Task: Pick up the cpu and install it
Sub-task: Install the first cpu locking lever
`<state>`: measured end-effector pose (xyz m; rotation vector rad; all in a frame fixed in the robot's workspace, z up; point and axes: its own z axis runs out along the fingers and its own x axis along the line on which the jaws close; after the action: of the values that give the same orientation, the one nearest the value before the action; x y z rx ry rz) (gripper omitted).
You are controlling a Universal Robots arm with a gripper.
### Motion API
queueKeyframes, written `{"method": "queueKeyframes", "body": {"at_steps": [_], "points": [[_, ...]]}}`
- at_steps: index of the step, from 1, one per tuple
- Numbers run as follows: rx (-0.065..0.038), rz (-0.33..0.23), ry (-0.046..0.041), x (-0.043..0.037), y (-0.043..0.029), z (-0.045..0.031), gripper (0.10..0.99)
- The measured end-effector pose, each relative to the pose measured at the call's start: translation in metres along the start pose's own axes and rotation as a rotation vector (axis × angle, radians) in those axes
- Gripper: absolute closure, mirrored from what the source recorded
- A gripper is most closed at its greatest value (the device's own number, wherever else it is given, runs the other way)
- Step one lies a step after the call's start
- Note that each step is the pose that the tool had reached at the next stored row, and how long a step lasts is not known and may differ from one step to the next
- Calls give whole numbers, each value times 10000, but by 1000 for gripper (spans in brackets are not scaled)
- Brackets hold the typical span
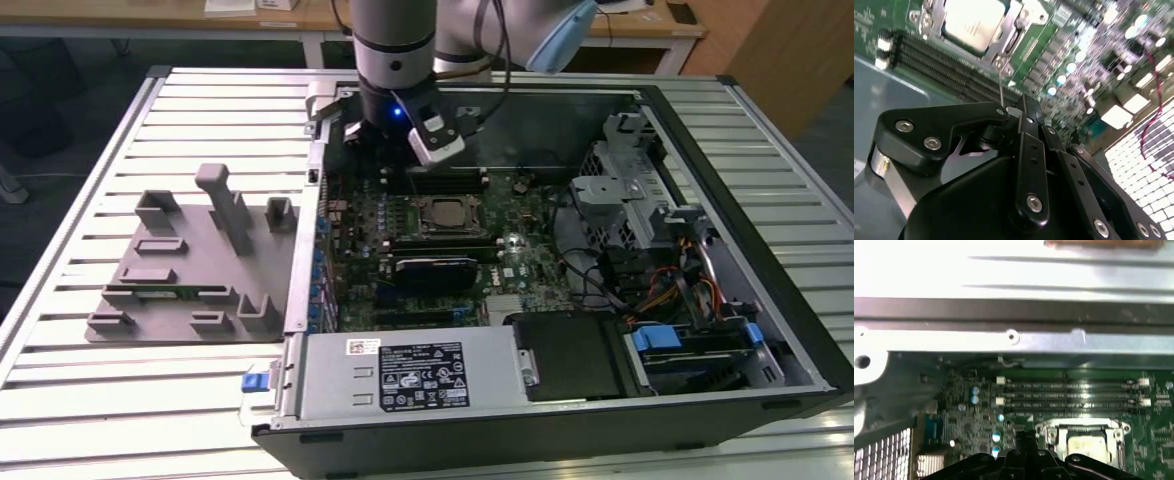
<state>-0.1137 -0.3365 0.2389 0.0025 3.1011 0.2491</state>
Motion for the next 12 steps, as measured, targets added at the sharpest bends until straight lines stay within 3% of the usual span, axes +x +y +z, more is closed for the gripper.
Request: {"method": "queueKeyframes", "body": {"at_steps": [3,8,12], "points": [[-425,12,1,13,-4,-1,980],[-467,14,1,11,-4,-1,980],[-467,15,1,-63,-3,1,980]]}}
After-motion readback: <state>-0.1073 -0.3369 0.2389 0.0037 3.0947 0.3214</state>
